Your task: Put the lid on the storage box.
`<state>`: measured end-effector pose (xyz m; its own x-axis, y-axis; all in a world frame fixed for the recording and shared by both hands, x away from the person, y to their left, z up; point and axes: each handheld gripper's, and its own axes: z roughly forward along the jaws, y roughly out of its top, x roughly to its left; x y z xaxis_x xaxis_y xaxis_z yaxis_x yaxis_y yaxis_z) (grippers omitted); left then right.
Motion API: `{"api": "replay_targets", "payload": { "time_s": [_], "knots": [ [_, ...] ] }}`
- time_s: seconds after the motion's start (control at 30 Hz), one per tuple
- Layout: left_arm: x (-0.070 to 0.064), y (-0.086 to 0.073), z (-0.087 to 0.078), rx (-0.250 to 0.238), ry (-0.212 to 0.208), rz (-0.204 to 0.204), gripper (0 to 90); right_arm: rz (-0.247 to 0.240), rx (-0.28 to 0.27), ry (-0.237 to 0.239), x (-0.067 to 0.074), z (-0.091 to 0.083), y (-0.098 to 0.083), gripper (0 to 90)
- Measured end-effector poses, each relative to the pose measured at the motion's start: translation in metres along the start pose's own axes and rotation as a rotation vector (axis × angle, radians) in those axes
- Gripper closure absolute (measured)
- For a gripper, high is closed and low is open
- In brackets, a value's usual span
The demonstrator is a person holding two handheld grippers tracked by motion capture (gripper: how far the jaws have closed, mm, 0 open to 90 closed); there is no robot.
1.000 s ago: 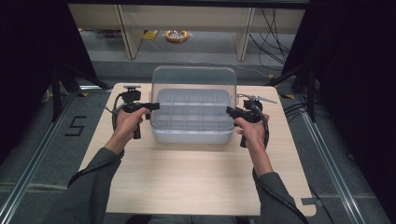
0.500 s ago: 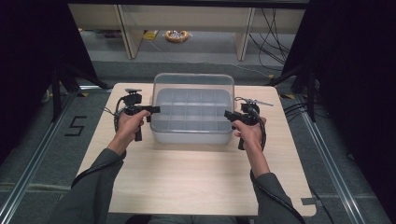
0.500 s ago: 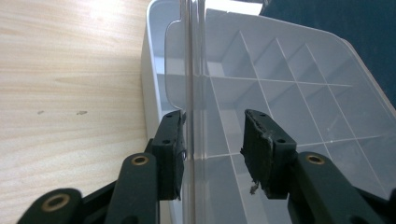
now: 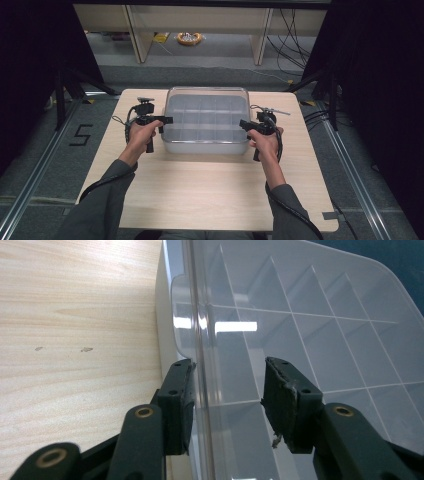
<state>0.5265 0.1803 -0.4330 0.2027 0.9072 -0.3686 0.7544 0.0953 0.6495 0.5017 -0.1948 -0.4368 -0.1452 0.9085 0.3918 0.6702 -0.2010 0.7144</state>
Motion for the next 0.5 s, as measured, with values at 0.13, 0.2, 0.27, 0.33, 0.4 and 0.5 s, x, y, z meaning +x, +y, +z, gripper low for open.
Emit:
{"api": "replay_targets", "payload": {
  "time_s": [0.13, 0.2, 0.27, 0.33, 0.4, 0.5],
  "knots": [
    [-0.007, -0.0033, 0.0026, -0.011, 0.074, 0.084, 57.5, -0.045, 0.004, 0.014, -0.0045, 0.0019, 0.0005, 52.5],
    [-0.0068, -0.0032, 0.0019, -0.008, 0.072, 0.078, 57.3, -0.07, 0.001, 0.004, -0.0034, 0.0023, 0.0004, 52.5],
    [-0.0061, -0.0043, 0.0018, -0.007, 0.072, 0.078, 58.2, -0.012, 0.01, 0.015, -0.0018, 0.002, -0.0001, 53.0],
    [-0.0053, -0.0053, 0.0028, 0.006, 0.068, 0.079, 57.8, 0.011, 0.032, 0.019, 0.0001, 0.0008, -0.0003, 53.0],
    [-0.0042, -0.0054, 0.0034, 0.002, 0.066, 0.07, 57.2, -0.065, 0.003, 0.018, -0.006, 0.0035, 0.0007, 53.0],
    [-0.0029, -0.0049, 0.0034, 0.007, 0.059, 0.064, 57.2, -0.035, 0.011, 0.02, -0.0031, 0.0027, 0.0015, 52.4]
  ]
}}
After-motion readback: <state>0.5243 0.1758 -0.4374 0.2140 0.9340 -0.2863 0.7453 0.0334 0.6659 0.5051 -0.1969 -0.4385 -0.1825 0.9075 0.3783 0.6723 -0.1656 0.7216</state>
